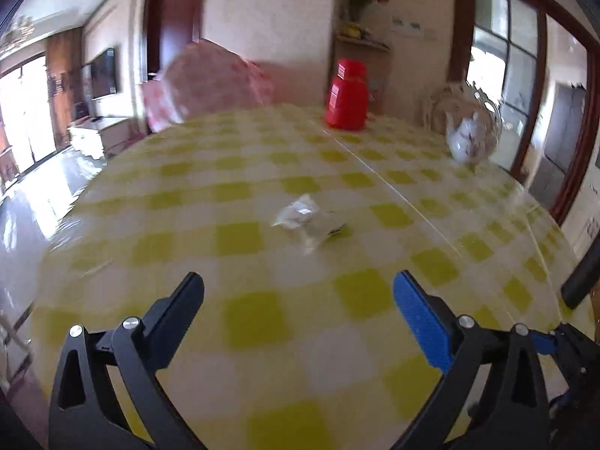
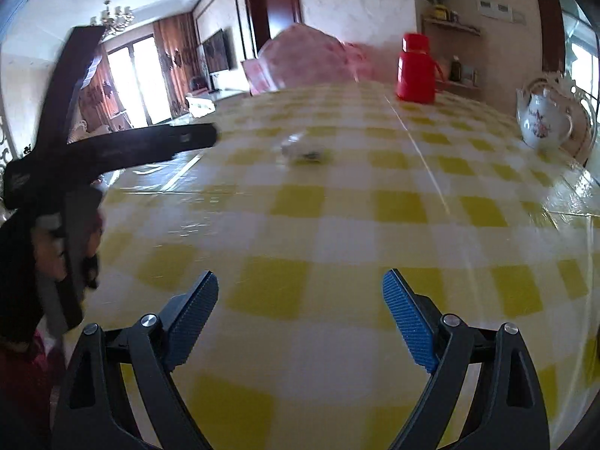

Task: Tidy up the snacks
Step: 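Grasp a small blue-white printed box with the right tool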

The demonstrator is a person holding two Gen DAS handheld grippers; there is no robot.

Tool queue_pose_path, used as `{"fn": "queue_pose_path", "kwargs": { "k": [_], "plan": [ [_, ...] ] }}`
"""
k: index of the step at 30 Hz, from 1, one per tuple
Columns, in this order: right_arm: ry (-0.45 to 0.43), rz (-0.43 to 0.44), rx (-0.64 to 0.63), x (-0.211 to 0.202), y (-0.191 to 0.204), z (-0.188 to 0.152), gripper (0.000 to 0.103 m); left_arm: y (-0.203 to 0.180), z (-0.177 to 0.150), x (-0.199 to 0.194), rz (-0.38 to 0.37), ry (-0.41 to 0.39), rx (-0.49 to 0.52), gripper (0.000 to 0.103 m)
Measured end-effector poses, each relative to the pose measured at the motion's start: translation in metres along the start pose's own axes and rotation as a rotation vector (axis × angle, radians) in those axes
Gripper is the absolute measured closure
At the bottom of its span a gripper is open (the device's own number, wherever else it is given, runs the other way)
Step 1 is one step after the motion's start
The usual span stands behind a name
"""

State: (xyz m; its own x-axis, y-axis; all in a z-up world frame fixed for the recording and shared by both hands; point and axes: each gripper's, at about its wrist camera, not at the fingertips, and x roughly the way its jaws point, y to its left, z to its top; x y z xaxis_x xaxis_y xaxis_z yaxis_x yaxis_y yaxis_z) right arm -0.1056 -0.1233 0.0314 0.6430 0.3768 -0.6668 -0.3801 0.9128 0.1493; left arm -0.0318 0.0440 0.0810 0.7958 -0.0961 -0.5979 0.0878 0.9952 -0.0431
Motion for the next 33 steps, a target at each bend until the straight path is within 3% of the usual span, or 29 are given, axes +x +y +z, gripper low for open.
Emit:
{"fn": "queue_pose_path", "kwargs": {
  "k": [3,6,10,12,17,20,24,29,33],
  "plan": [
    [0.026,0.009,0.014,0.015,-0.028,0.012,0.016,-0.013,0.023,0.063,-0.066,0.081,0.095,0.002],
    [0.057,0.044,0.062,0.037,-0.057,0.028,0.016,-0.009,0.035,0.108,-0.124,0.153,0.116,0.002],
    [0.127,0.063,0.159,0.063,-0.085,0.030,0.016,0.016,0.050,0.150,-0.218,0.162,0.023,0.002],
    [0.109,0.067,0.208,0.062,-0.094,0.029,0.016,0.030,0.055,0.164,-0.230,0.146,-0.029,0.002],
    [0.089,0.062,0.206,0.070,-0.091,0.037,0.016,0.072,0.067,0.183,-0.274,0.070,-0.286,0.002],
    [0.110,0.027,0.114,0.095,-0.080,0.062,0.016,0.085,0.064,0.180,-0.360,0.056,-0.377,0.002],
    [0.172,0.063,-0.136,0.151,-0.060,0.101,0.018,0.083,0.064,0.184,-0.297,0.117,-0.340,0.002],
    [0.209,0.122,-0.315,0.198,-0.058,0.135,0.027,0.081,0.064,0.192,-0.281,0.172,-0.303,0.002],
    [0.201,0.238,-0.475,0.220,-0.046,0.150,0.029,0.081,0.064,0.197,-0.280,0.193,-0.296,0.002]
  ]
}}
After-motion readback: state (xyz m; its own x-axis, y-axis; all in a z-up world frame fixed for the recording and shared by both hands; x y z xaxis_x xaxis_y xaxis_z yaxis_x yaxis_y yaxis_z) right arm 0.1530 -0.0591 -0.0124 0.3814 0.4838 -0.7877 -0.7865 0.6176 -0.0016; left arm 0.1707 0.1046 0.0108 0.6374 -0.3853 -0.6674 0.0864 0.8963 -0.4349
